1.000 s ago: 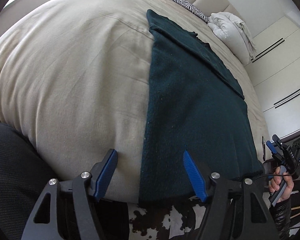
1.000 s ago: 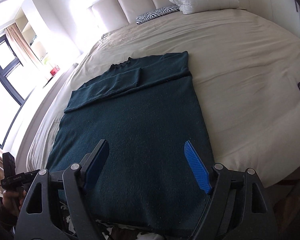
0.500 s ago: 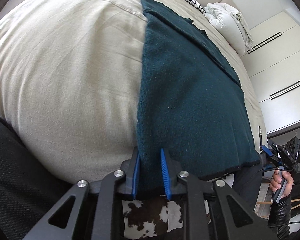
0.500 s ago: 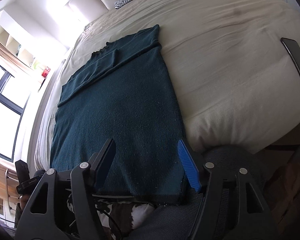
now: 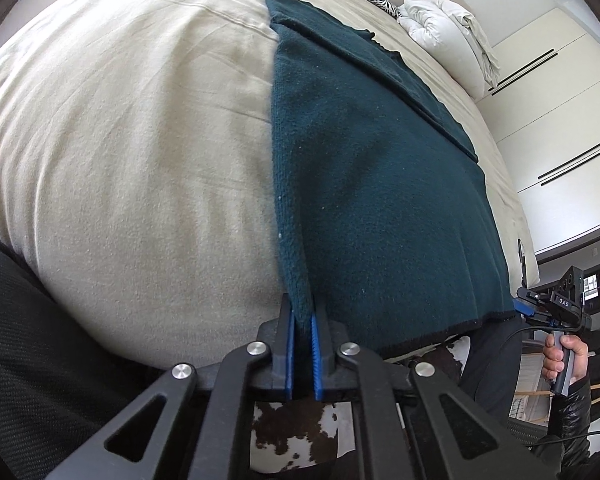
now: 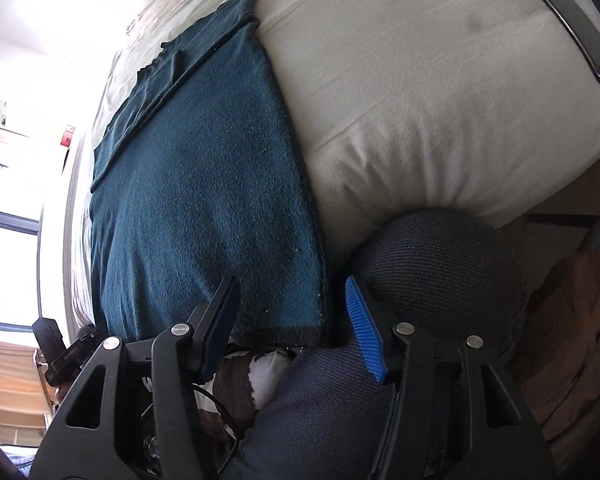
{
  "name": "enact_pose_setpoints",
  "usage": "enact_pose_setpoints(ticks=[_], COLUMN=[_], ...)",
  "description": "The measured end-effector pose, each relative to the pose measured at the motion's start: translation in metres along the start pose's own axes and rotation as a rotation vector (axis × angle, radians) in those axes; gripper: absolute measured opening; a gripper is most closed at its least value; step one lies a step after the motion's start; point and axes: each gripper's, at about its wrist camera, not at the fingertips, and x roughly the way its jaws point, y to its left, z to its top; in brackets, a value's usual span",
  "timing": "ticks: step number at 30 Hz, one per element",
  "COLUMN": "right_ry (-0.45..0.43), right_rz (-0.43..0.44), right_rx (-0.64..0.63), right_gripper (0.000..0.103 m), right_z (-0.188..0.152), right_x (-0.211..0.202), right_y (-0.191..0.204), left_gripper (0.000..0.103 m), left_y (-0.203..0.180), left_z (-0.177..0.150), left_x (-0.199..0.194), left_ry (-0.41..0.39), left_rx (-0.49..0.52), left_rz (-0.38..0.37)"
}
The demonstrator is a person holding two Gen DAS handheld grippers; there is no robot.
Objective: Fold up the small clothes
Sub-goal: 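Grasp the sweater hem with both grippers, then lift the hem with both grippers and fold it toward the collar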
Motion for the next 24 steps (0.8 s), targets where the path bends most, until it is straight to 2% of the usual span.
enact_pose_setpoints(ticks=[3, 7, 8, 9, 10, 11, 12, 13, 18, 24], right_ry=[0.039, 0.078, 0.078, 0.079, 0.088, 0.093, 0.094, 0.090, 0.047, -0.038], right_rz=[-0.019, -0.011, -0.006, -0.004, 0.001, 0.007, 0.007, 0.009, 0.063, 0.195], right_rx=[0.005, 0.009, 0.013, 0.016, 0.020, 0.023, 0.020, 0.022, 0.026, -0.014], right_gripper=[0.052, 0.046, 0.042, 0.033, 0.030, 0.024, 0.013, 0.008, 0.006, 0.006], right_z=[0.000, -0.002, -0.002, -0.003, -0.004, -0.006, -0.008, -0.011, -0.016, -0.009], right_x=[0.010, 0.023, 0.023, 0.022, 0.023, 0.023, 0.022, 0.021, 0.009, -0.021], right_y=[-0.001, -0.002, -0.003, -0.004, -0.005, -0.006, -0.007, -0.009, -0.013, 0.002], left_gripper=[0.007, 0.007, 0.007, 0.007, 0.007, 0.007, 0.007, 0.007, 0.006, 0.006], left_y=[0.000, 0.002, 0.002, 0.002, 0.002, 0.001, 0.001, 0.000, -0.004, -0.004], left_z=[-0.001, 0.000, 0.000, 0.000, 0.001, 0.001, 0.001, 0.002, 0.004, 0.012], left_x=[-0.002, -0.005, -0.006, -0.006, -0.007, -0.008, -0.009, -0.010, -0.023, -0.042], left_ry=[-0.002, -0.005, -0.006, -0.008, -0.009, -0.011, -0.012, -0.014, -0.028, -0.066], left_rx=[0.005, 0.008, 0.007, 0.008, 0.010, 0.014, 0.018, 0.023, 0.043, -0.001], left_rz=[-0.003, -0.008, -0.009, -0.010, -0.010, -0.008, -0.006, -0.006, -0.026, -0.122])
